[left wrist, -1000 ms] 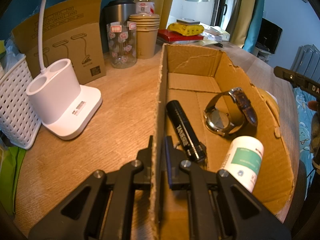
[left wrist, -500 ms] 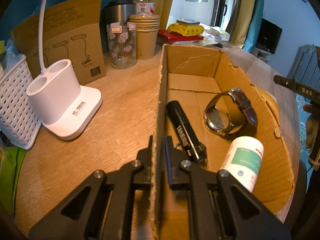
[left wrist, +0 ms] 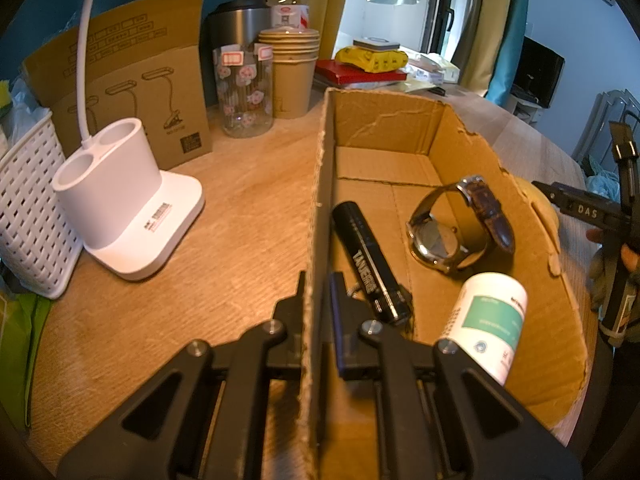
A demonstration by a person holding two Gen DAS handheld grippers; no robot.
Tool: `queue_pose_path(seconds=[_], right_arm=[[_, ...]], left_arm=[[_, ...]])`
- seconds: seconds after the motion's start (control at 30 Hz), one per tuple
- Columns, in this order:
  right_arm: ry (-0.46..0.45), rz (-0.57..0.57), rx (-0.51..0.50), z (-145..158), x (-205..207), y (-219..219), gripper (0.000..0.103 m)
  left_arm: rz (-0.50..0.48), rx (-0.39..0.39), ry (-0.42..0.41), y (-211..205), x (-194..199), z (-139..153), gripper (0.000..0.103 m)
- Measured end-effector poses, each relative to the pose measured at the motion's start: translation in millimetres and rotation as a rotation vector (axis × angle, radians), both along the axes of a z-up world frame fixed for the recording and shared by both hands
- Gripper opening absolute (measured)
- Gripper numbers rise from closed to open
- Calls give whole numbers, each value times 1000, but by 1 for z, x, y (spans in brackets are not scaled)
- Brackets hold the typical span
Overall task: Organize rigid objects
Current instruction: 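Move the right gripper to the white earbuds case and grasp it, then lift the white earbuds case with the right gripper toward the box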
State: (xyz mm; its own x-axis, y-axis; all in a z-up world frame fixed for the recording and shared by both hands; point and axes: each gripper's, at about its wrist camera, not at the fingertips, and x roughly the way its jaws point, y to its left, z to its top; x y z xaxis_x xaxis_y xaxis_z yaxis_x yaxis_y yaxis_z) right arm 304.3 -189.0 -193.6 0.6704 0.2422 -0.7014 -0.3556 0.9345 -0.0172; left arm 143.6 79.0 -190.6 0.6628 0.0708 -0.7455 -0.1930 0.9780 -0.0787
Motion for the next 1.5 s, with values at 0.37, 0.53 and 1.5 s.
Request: queue_pose_path(seconds=[0.37, 0.53, 1.5], right_arm=[[14, 7, -6, -3, 2, 1, 71], [21, 14, -31, -6, 3, 6, 71], [3, 15, -48, -5, 1, 12, 59]], left_arm=[[0, 0, 0, 0, 0, 0, 10], [0, 0, -1, 0, 0, 0, 10], [0, 1, -1, 0, -1, -1, 10]])
